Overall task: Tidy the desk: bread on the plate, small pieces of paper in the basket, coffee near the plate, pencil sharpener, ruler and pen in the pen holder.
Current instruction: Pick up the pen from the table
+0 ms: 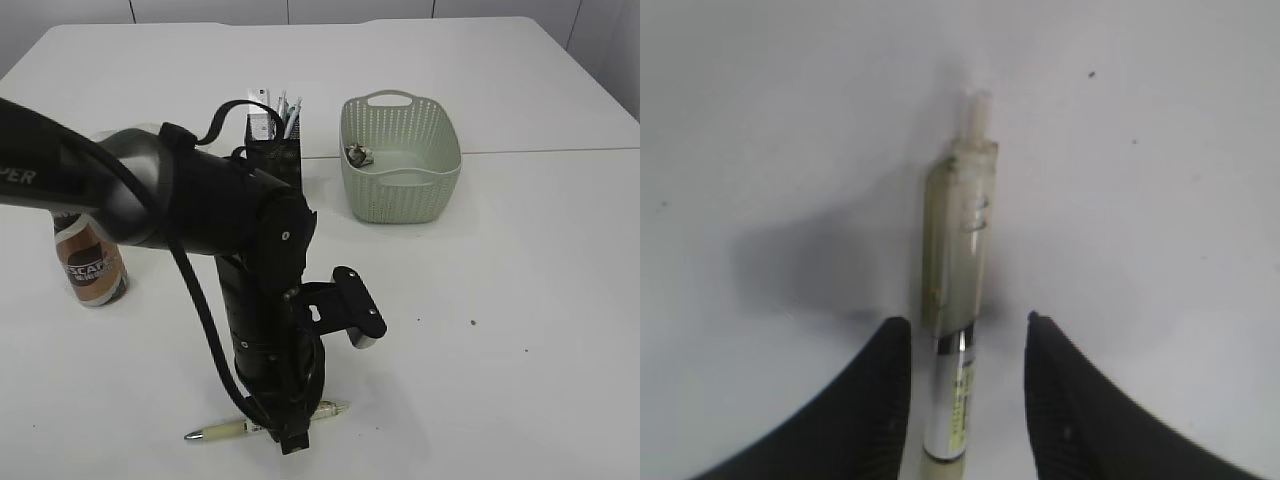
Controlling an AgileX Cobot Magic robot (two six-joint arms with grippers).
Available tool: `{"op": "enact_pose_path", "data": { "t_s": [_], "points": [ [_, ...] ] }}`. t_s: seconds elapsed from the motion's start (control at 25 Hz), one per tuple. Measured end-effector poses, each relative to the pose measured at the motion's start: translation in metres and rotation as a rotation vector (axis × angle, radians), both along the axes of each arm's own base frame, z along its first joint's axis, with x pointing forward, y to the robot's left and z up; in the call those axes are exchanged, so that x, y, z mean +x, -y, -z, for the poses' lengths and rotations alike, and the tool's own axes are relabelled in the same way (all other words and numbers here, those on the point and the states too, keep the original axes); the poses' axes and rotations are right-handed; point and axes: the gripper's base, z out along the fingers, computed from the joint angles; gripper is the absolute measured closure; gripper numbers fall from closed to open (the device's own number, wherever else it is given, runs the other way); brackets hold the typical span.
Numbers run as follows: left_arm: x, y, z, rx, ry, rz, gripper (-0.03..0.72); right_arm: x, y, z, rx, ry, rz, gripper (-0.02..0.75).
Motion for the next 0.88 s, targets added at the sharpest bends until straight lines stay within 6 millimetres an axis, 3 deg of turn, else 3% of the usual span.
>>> {"op": "enact_pose_path", "data": {
  "t_s": [0.52, 0.6, 0.72, 0.88],
  "points": [
    [0.0, 0.0, 0.01, 0.019, -0.018, 0.005, 0.435, 0.0, 0.0, 0.0, -0.001, 0.0, -0.002, 0.425],
    [0.0, 0.0, 0.01, 0.019, -0.018, 0.005, 0.473, 0.0, 0.0, 0.0, -0.002, -0.001, -0.002, 0.425],
    [0.0, -0.001, 0.011, 0.023, -0.019, 0.009, 0.589, 0.0, 0.0, 0.0, -0.002, -0.001, -0.002, 0.425],
    [0.0, -0.001, 0.011, 0.014, -0.031, -0.01, 0.616, 0.0, 0.0, 0.0, -0.002, -0.001, -0.002, 0.425]
  ]
}}
